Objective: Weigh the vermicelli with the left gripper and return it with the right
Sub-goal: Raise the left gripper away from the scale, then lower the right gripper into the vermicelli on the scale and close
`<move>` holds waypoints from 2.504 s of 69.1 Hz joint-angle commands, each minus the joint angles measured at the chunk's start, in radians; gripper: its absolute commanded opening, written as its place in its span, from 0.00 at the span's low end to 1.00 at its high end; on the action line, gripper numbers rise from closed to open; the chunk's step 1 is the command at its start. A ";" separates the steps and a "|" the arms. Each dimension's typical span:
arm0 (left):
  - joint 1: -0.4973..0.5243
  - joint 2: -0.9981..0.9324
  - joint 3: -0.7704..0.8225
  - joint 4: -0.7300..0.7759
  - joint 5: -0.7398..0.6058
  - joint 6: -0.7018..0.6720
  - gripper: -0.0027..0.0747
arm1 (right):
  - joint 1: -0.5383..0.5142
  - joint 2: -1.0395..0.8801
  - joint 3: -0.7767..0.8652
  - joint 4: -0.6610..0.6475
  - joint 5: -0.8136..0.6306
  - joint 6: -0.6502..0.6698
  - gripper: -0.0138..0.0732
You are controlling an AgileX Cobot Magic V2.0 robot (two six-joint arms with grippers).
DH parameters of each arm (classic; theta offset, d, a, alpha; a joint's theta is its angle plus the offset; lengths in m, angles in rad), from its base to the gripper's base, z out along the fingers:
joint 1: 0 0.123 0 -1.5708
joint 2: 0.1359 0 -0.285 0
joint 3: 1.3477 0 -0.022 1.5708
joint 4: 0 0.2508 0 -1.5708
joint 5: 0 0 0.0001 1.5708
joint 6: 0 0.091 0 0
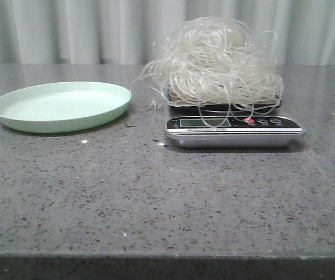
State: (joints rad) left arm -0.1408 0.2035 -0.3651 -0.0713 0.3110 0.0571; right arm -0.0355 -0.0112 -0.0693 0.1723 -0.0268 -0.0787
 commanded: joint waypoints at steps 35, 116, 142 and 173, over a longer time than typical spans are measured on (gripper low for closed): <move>0.000 0.010 -0.026 -0.011 -0.085 -0.011 0.21 | 0.050 0.675 -0.914 -0.002 0.464 -0.015 0.40; 0.000 0.010 -0.026 -0.011 -0.085 -0.011 0.21 | 0.446 1.699 -1.527 -0.002 0.769 -0.123 0.87; 0.000 0.010 -0.026 -0.011 -0.085 -0.011 0.21 | 0.446 1.806 -1.527 -0.002 0.879 -0.123 0.87; 0.000 0.010 -0.026 -0.011 -0.085 -0.011 0.21 | 0.446 1.802 -1.534 -0.002 0.910 -0.123 0.34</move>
State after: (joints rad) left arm -0.1408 0.2035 -0.3651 -0.0713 0.3110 0.0548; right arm 0.4085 1.8171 -1.5832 0.1657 0.8121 -0.2007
